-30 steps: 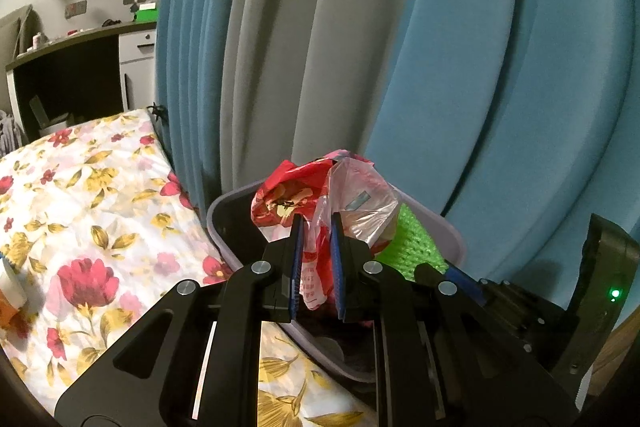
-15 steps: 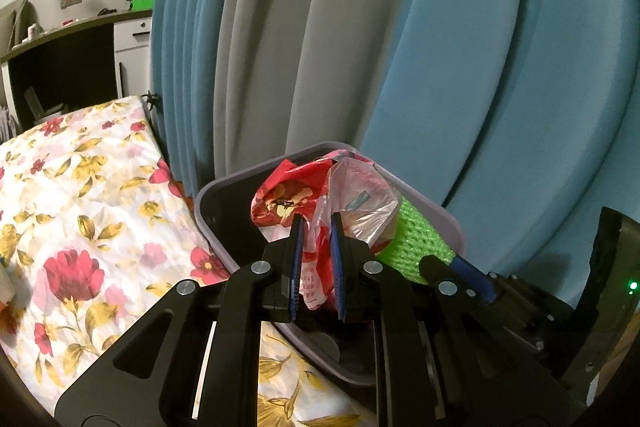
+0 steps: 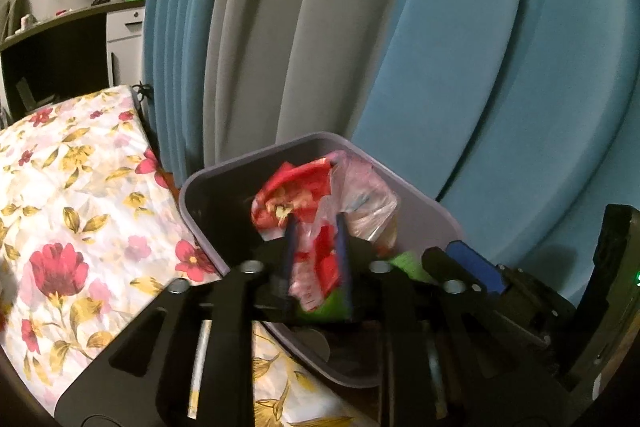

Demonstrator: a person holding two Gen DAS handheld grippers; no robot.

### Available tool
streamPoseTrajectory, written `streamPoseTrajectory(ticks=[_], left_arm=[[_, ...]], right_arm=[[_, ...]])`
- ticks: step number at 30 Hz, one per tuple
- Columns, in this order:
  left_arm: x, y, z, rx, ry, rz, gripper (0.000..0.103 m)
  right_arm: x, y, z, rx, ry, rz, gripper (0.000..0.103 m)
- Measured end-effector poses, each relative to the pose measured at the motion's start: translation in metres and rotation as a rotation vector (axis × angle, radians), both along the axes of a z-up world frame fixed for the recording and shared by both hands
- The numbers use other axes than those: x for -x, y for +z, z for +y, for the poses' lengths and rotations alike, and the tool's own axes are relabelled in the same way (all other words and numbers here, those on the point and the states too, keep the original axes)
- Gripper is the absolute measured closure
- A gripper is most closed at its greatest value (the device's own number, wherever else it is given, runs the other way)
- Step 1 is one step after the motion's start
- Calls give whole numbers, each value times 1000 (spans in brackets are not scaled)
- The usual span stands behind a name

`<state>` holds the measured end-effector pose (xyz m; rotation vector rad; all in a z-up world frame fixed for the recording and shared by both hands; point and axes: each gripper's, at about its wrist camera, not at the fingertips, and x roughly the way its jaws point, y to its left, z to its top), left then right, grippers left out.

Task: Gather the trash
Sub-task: 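Open both tools over the grey bin to drop the net and bag, then move both tools back over the blue mesh net and paper cup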

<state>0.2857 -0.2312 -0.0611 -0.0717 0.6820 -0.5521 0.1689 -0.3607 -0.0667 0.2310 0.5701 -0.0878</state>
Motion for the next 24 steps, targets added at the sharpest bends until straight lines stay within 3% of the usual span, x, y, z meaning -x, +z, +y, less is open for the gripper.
streamPoseTrajectory(ticks=[2, 6, 16, 24], left_arm=[[1, 0, 5, 13, 20, -9, 34], [7, 5, 15, 37, 53, -31, 14], [36, 10, 62, -11, 174, -56, 7], [70, 16, 125, -65, 322, -86, 6]], right_arm=[[2, 1, -2, 3, -11, -6, 61], [7, 2, -4, 10, -33, -14, 48], [21, 12, 1, 22, -67, -54, 18], [29, 21, 26, 29, -28, -64, 12]])
